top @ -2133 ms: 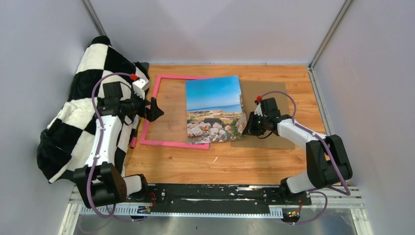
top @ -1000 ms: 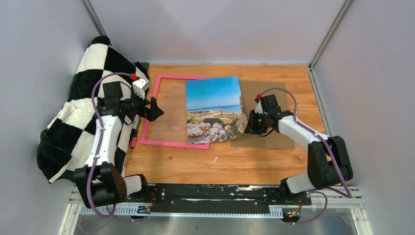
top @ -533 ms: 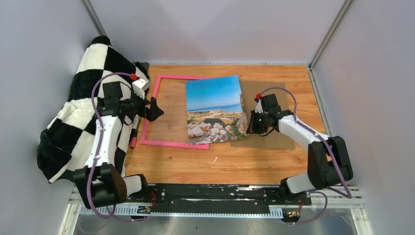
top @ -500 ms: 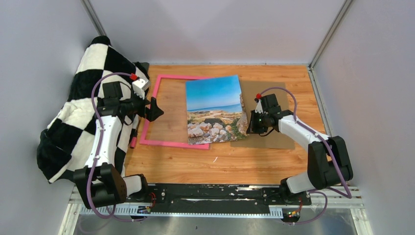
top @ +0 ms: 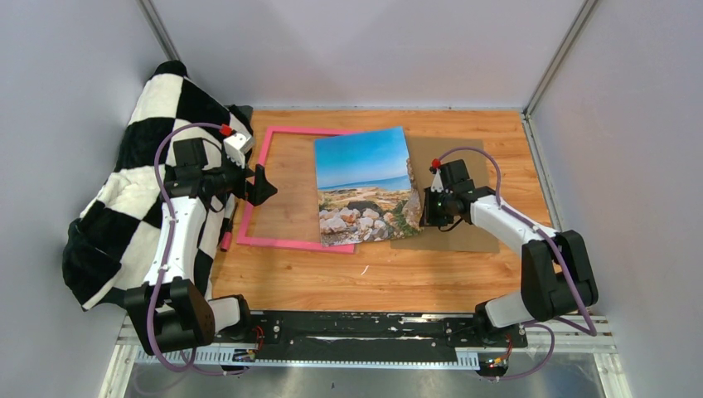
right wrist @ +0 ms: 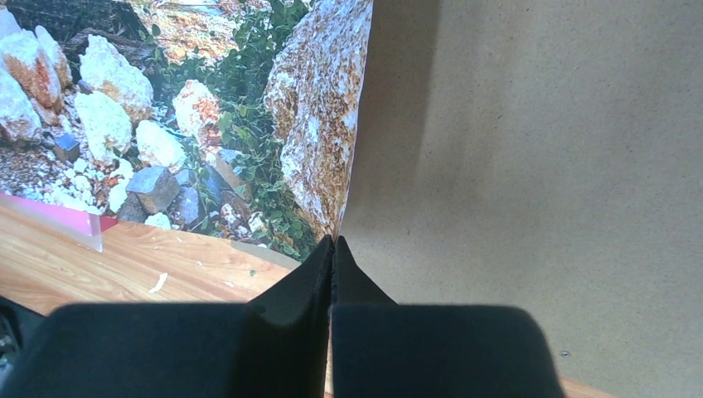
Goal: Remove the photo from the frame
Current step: Place the photo at the center of the board.
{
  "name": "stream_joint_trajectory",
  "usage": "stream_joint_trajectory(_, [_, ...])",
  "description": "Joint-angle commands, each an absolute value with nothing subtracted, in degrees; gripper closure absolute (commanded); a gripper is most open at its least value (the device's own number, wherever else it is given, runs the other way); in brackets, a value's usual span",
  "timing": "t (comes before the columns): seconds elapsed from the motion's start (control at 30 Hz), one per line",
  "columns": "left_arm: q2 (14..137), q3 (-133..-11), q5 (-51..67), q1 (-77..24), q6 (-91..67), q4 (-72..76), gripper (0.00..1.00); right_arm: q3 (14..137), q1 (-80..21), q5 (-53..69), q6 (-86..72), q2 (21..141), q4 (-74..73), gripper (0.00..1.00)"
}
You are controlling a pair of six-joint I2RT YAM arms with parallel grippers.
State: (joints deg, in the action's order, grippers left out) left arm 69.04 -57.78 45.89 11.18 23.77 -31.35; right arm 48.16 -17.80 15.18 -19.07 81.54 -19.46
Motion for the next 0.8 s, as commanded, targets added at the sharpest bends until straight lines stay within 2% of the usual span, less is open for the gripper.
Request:
stream_joint_trajectory(0.0, [67.6, -57.9, 46.2, 11.6, 24.0, -30.6, 0.00, 49.0, -19.4, 10.4, -17.0, 82.8, -20.6, 1.00])
stream_joint_trajectory(0.43, [67.5, -57.5, 46.4, 11.6, 24.1, -30.5, 0.00, 50.2, -19.9, 10.6, -16.7, 84.3, -21.1, 1.00])
stream_joint_trajectory(0.77, [67.4, -57.7, 46.5, 11.6, 24.1, -30.6, 0.00, 46.8, -19.7, 14.5, -17.2, 80.2, -21.2, 0.92])
